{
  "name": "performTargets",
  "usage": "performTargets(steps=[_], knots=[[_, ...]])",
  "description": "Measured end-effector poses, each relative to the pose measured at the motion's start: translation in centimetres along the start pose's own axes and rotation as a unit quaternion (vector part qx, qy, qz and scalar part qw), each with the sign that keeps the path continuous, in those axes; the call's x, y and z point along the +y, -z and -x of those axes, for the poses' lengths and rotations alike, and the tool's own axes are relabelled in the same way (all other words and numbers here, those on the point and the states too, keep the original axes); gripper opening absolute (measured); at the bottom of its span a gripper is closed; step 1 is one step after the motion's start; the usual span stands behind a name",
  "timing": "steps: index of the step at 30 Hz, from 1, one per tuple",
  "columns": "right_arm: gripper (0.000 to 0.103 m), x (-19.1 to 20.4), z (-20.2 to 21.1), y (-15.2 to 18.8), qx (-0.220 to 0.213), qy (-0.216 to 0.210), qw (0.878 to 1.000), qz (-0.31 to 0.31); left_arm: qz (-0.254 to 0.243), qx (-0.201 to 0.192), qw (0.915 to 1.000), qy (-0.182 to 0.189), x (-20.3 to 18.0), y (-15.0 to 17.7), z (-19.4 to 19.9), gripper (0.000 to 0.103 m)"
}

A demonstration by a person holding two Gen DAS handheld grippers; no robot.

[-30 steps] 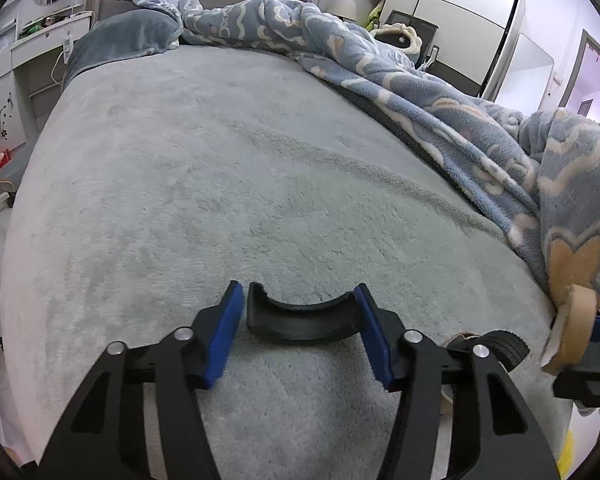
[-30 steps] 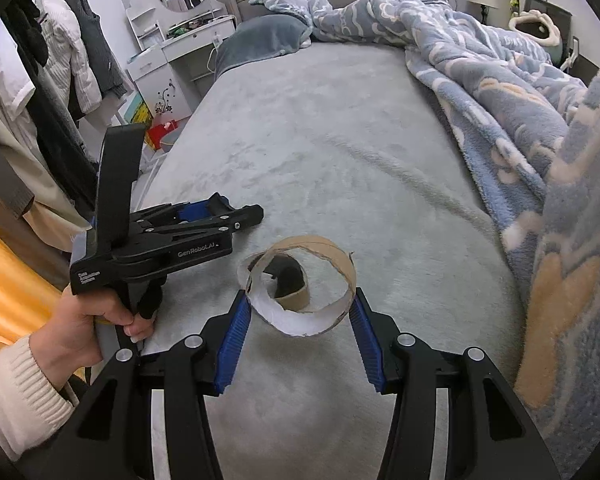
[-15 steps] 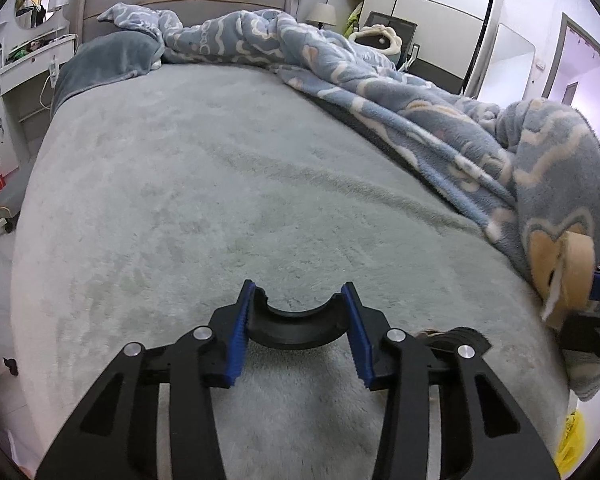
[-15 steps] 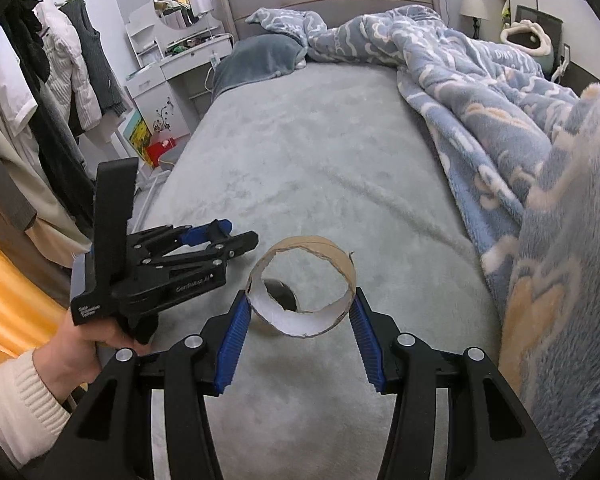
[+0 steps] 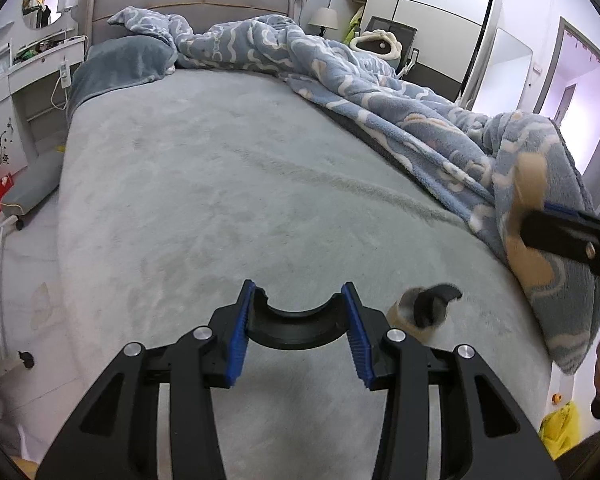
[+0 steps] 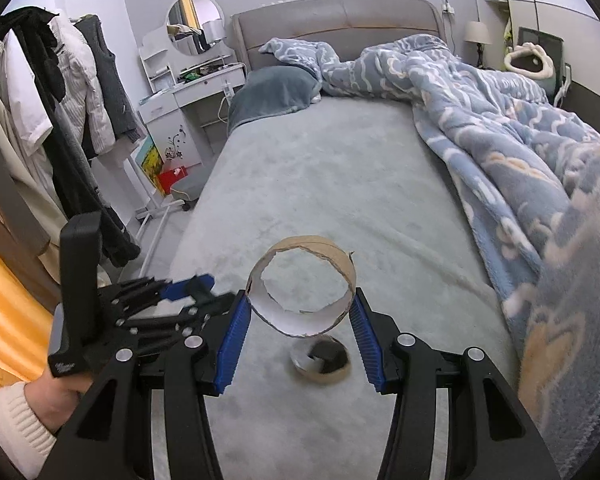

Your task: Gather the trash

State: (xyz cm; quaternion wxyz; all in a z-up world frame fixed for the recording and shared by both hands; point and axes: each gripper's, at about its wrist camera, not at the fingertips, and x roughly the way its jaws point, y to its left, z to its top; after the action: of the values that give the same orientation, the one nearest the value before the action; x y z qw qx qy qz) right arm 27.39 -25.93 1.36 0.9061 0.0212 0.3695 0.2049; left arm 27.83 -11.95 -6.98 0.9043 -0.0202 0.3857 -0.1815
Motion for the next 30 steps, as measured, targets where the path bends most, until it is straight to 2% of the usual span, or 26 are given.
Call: performTargets(steps=[16,30], knots=[[0.051,8.3,-1.0,1.2,-0.027,-0.015,0.999,0.031,0.061,0.021,0.9976,-0.026,7.4,4.2,5.7,0.046],[0.051,14.2,0.0,3.9,-0.043,-0.033,0.998,0.032,0.087,0.069,0.9911,-0.073,12.2,10.7,8.5,0.046]])
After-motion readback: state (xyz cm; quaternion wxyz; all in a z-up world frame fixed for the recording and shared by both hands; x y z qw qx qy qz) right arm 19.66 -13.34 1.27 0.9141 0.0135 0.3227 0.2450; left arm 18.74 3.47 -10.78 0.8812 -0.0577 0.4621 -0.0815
